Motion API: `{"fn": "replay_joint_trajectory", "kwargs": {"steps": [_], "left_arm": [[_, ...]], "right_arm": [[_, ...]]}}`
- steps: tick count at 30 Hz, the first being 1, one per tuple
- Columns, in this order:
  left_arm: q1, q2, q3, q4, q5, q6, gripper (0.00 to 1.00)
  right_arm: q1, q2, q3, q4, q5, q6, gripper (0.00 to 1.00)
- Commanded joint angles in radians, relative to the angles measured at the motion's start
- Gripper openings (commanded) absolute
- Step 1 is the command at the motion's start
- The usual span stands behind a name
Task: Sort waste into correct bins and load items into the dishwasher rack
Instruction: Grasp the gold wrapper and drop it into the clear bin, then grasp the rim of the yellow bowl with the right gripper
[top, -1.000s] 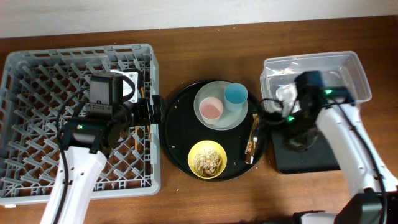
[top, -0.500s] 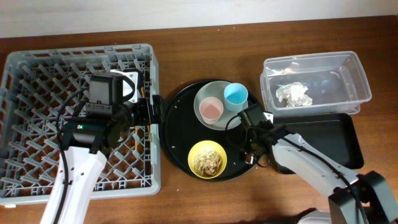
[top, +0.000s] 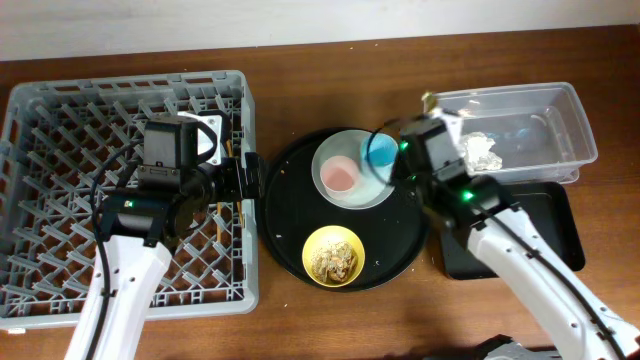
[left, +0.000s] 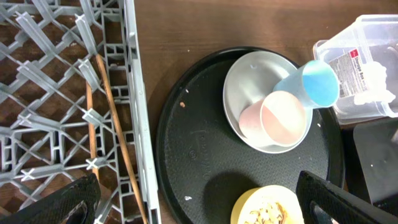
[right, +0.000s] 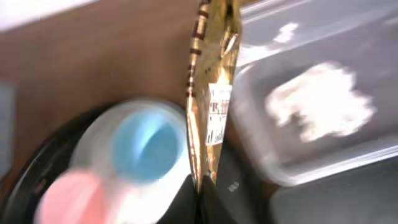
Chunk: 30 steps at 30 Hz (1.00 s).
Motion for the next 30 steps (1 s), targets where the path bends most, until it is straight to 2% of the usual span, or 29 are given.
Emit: {"fn": "replay_joint_trajectory", "kwargs": {"steps": [1,4,5,6,7,8,9,11,12,13,15,16,18,20,22,24,26,29,30], "left_arm": [[-0.001,-0.004,0.004,0.002,0.010,-0.009,0.99],[-0.001,-0.004,0.004,0.002,0.010,-0.009,1.00],[-0.001,-0.004,0.004,0.002,0.010,-0.009,0.99],[-0.001,-0.004,0.004,0.002,0.010,-0.009,0.99],[-0.001,-0.004,0.004,0.002,0.010,-0.009,0.99],[-0.001,-0.004,0.004,0.002,0.010,-0.009,0.99],[-0.001,-0.004,0.004,0.002,0.010,-0.009,0.99],[-0.001,-0.004,0.004,0.002,0.010,-0.009,0.99],[-0.001,-0.004,0.004,0.002,0.010,-0.009,0.99],[-0.001,-0.004,0.004,0.002,0.010,-0.009,0.99],[-0.001,-0.004,0.004,0.002,0.010,-0.009,0.99],[-0.001,-0.004,0.004,0.002,0.010,-0.009,0.99],[-0.001,-0.004,0.004,0.002,0.010,-0.009,0.99],[-0.001,-0.004,0.004,0.002,0.010,-0.009,0.99],[-0.001,-0.004,0.004,0.002,0.010,-0.009,0.99],[-0.001,-0.004,0.004,0.002,0.010,-0.009,0.99],[-0.001,-0.004,0.004,0.002,0.010,-0.009,0.99],[-0.001,-0.004,0.004,0.002,0.010,-0.009,0.99],[-0.001,-0.004,0.004,0.002,0.010,-0.009,0.99]], "right_arm": [[-0.142,0.055,0.006,0.069,0.120,-0.012,0.04],[-0.312,0.182,0.006,0.167,0.030,-0.010,0.07],[-0.343,0.211,0.006,0.183,0.000,-0.010,0.41],[-0.370,0.215,0.007,0.187,0.000,-0.011,0.94],[-0.380,0.204,0.015,0.171,-0.004,-0.015,0.99],[-0.383,0.174,0.040,0.081,-0.050,-0.045,0.99],[-0.383,0.126,0.077,-0.055,-0.175,-0.044,0.99],[-0.376,0.043,0.098,-0.231,-0.521,-0.175,0.99],[-0.347,-0.003,0.098,-0.325,-0.661,-0.254,0.95],[-0.317,-0.020,0.098,-0.387,-0.708,-0.277,0.89],[-0.150,-0.021,0.093,-0.523,-0.718,-0.315,0.63],[-0.040,-0.018,0.079,-0.536,-0.713,-0.328,0.57],[0.210,-0.012,0.012,-0.469,-0.644,-0.327,0.56],[0.388,0.016,-0.058,-0.371,-0.597,-0.327,0.56],[0.542,0.089,-0.126,-0.164,-0.597,-0.324,0.56],[0.619,0.172,-0.133,-0.054,-0.549,-0.323,0.56],[0.676,0.288,-0.133,0.041,-0.392,-0.312,0.56],[0.676,0.341,-0.133,0.057,-0.357,-0.290,0.56],[0.675,0.339,-0.132,0.055,-0.335,-0.289,0.51]]}}
